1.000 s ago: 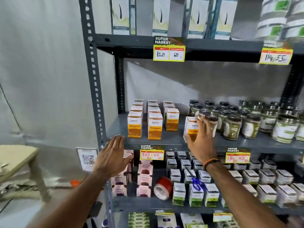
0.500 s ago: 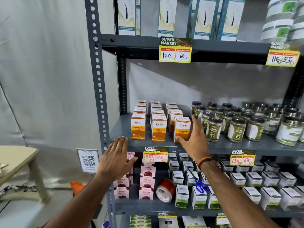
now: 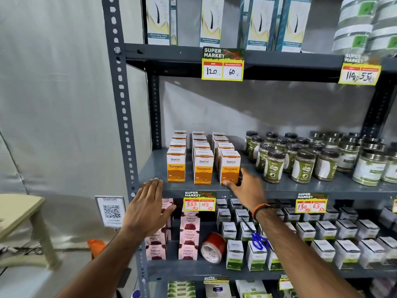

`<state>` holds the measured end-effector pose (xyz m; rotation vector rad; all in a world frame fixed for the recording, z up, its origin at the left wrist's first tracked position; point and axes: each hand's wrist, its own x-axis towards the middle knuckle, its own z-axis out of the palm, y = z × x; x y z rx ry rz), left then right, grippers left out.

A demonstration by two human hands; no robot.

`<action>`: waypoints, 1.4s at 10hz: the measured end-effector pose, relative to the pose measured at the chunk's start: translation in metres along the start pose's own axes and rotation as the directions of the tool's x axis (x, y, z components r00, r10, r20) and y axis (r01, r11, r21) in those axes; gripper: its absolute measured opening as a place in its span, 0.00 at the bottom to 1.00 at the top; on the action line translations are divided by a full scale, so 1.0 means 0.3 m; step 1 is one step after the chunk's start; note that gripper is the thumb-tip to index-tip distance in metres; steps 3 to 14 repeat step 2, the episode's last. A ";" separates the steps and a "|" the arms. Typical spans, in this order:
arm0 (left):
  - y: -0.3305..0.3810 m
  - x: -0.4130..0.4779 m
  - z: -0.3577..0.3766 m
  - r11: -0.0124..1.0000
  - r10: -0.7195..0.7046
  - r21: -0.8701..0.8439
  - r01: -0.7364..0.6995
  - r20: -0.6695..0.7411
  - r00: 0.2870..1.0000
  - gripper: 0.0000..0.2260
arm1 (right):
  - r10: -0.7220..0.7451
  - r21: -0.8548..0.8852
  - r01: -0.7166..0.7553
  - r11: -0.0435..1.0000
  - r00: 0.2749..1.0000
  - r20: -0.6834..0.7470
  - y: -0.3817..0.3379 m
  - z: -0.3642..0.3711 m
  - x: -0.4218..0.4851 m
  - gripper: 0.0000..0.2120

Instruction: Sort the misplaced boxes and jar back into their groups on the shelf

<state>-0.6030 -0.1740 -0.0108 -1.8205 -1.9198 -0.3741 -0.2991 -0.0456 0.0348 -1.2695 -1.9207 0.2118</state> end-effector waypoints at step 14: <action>0.010 -0.005 -0.013 0.999 -0.031 -0.044 0.031 0.005 1.000 0.43 | 0.004 -0.038 -0.003 0.999 0.999 0.035 -0.002 -0.003 0.006 0.22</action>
